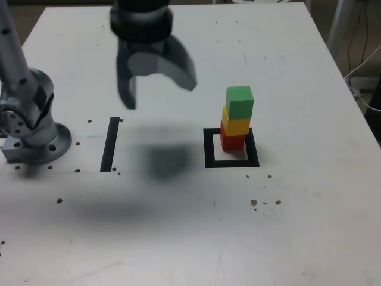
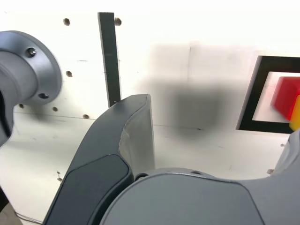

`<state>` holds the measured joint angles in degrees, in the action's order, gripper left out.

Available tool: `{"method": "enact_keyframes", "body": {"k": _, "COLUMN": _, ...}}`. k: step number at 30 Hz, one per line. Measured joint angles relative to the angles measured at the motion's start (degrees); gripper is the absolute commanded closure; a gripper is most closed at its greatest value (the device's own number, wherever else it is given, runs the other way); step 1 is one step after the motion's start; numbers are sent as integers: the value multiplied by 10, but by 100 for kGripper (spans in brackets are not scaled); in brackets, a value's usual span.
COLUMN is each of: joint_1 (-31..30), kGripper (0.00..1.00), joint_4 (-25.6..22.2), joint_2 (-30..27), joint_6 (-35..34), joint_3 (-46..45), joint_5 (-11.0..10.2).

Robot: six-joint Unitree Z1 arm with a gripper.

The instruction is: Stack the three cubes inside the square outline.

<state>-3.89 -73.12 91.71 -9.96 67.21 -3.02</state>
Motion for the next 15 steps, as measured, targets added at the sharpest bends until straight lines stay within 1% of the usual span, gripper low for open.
{"method": "enact_keyframes", "body": {"k": 5, "joint_1": 1, "kGripper": 0, "joint_4": 50, "joint_2": -20, "joint_6": 0, "joint_3": -94, "joint_5": 14}}
{"method": "enact_keyframes", "body": {"k": 9, "joint_1": 1, "kGripper": 0, "joint_4": 71, "joint_2": -26, "joint_6": 0, "joint_3": -168, "joint_5": 20}}
{"method": "enact_keyframes", "body": {"k": 15, "joint_1": 1, "kGripper": 0, "joint_4": 102, "joint_2": -29, "joint_6": 0, "joint_3": -208, "joint_5": 23}}
